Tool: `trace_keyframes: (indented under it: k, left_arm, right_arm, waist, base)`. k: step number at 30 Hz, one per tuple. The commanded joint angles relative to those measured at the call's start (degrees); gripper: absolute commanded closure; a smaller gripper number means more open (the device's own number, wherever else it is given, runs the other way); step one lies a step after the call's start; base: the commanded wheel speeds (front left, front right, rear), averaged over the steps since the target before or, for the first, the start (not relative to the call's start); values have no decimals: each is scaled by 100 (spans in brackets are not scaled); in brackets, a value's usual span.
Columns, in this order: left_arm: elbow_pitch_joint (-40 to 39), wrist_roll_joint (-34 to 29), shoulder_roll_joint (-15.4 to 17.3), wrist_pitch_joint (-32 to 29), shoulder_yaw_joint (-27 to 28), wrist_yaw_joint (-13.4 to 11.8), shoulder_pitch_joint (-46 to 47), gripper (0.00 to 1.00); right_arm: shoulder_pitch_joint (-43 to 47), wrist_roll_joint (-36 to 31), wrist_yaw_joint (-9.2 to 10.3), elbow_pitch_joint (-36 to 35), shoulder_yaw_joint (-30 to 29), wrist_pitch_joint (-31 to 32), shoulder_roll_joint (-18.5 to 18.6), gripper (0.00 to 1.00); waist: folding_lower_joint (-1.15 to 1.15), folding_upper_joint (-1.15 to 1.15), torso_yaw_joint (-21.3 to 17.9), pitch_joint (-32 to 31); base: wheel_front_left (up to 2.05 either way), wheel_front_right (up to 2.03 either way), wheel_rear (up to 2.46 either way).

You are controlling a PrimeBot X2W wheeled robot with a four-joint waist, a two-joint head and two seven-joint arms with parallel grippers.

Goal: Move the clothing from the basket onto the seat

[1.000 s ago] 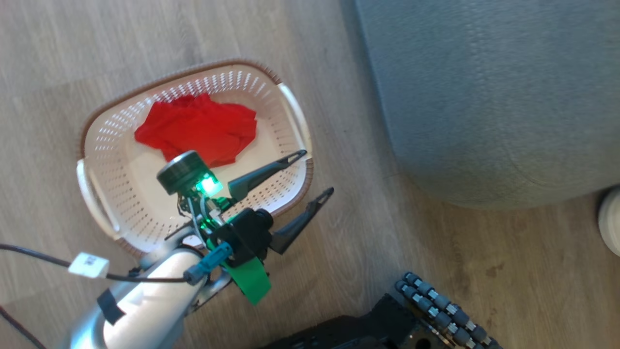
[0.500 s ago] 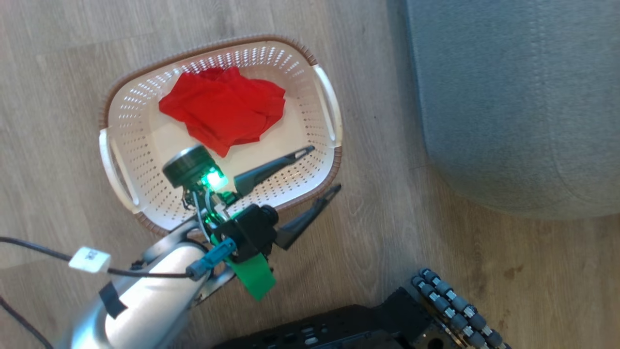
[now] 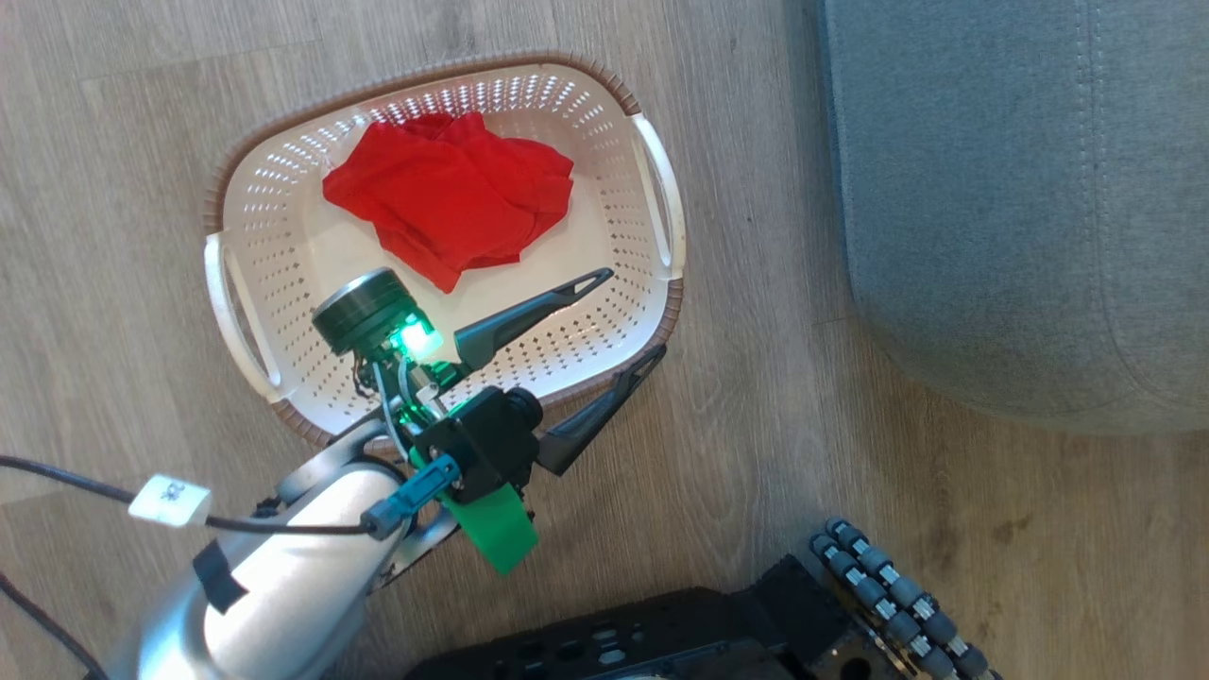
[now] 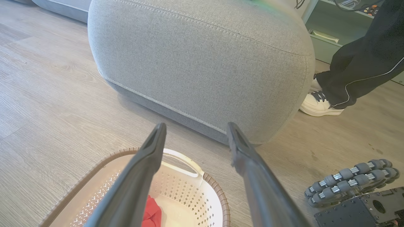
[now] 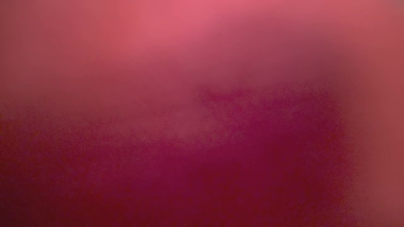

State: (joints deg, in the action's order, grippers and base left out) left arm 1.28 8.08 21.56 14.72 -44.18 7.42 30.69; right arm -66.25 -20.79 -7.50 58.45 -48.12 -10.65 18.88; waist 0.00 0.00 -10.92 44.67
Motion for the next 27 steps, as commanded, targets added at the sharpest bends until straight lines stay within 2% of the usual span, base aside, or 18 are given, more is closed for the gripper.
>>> trace_keyframes:
  k: [1, 2, 3, 4, 5, 12, 17, 23, 27]
  left_arm:
    - [-144, 24, 11, 28, 180, 7, -20, 0]
    - [-135, 26, 6, 28, 182, 7, -19, 0]
    - [-126, 28, -1, 28, 185, 7, -16, 0]
    - [-119, 27, -12, 28, 188, 7, -12, 0]
    - [-111, 23, -26, 28, 191, 7, -9, 0]
    - [-36, 22, -173, 28, 253, 7, -75, 0]
    - [42, 60, -340, 28, 363, 7, -201, 0]
    - [112, 67, -493, 28, 443, 7, -343, 0]
    - [113, 98, -642, 28, 545, 7, -516, 0]
  right_arm:
    - [15, -64, 1, -58, -26, 16, 74, 100]
    - [5, -77, 1, -32, -59, 14, 71, 100]
    - [-1, -95, 1, -27, -108, 6, 78, 72]
    - [9, -137, 1, -49, -165, -13, 94, 18]
    - [16, -142, 1, -27, -266, 36, 91, 0]
    - [118, -441, 1, -17, -399, -3, 64, 0]
    - [254, -542, 1, 77, -118, -160, 36, 0]
    - [432, -346, 1, 309, 95, -227, 77, 0]
    - [521, -103, 1, 492, 439, -293, 146, 0]
  waist:
    - [0, 0, -9, -23]
    - [0, 0, -12, -38]
    - [0, 0, -17, -56]
    - [0, 0, -17, -78]
    - [0, 0, -17, -111]
    - [0, 0, -24, -415]
    - [0, 0, -53, -776]
    - [0, 0, -81, -1234]
    - [0, 0, -103, -1612]
  base:
    - [0, 0, 0]
    - [0, 0, 0]
    - [0, 0, 0]
    - [0, 0, 0]
    - [0, 0, 0]
    - [0, 0, 0]
    - [0, 0, 0]
    - [0, 0, 0]
    - [0, 0, 0]
